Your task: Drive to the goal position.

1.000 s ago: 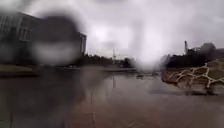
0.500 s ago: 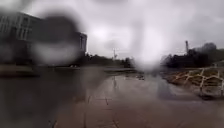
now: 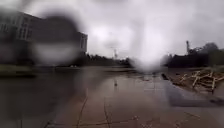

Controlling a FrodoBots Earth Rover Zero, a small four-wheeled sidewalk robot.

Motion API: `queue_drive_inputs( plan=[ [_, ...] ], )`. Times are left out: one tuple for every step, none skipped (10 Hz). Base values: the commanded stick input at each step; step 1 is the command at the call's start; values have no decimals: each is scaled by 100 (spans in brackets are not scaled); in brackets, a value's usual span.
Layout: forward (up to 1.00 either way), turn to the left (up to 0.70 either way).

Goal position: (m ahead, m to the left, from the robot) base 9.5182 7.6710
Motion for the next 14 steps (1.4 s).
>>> queue_drive_inputs(
  plan=[
    [70,0],
    [70,0],
    [70,0],
    [70,0],
    [70,0],
    [70,0],
    [70,0],
    [70,0],
    [70,0],
    [70,0],
    [70,0],
    [70,0],
    [70,0],
    [70,0]
  ],
)
